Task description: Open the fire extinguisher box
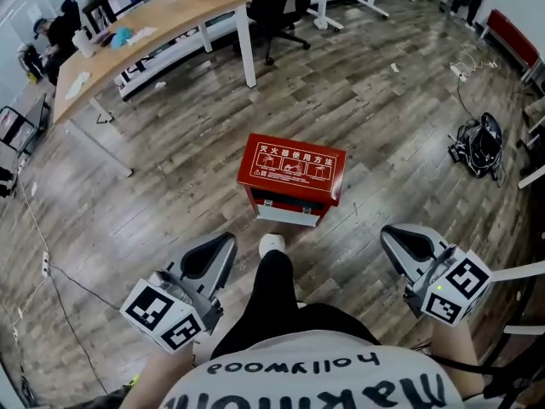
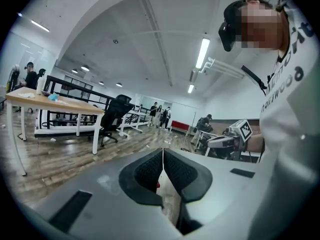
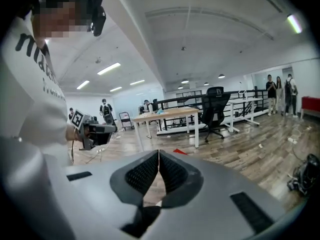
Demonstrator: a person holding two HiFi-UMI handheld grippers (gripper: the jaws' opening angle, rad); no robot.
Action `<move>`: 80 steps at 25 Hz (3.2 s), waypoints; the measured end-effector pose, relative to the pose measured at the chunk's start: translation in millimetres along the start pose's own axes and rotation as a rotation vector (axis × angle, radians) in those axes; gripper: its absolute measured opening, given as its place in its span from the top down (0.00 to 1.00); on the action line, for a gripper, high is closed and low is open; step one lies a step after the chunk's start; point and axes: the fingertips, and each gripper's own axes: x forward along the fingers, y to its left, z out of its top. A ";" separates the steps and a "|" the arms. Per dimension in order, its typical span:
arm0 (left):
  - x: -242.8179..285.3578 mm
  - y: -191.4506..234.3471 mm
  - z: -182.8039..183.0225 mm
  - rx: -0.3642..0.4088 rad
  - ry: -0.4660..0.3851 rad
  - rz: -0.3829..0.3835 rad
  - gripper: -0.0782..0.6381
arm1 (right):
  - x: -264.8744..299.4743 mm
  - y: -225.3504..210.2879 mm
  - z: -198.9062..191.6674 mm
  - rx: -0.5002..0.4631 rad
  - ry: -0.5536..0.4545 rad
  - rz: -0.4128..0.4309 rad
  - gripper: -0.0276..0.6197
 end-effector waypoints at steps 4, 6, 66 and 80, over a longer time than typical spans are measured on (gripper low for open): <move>33.0 36.0 2.2 -0.047 -0.009 -0.018 0.87 | 21.4 -19.3 5.9 0.032 0.020 -0.009 0.94; 52.5 51.6 10.8 -0.051 -0.035 -0.039 0.87 | 32.5 -32.9 6.9 -0.003 0.071 -0.039 0.94; 247.3 242.4 -285.7 -1.072 0.536 -0.099 0.44 | 229.0 -200.2 -76.5 0.472 0.380 -0.115 0.94; 279.8 257.9 -287.3 -1.226 0.355 -0.078 0.44 | 219.9 -198.7 -99.8 0.505 0.392 -0.116 0.94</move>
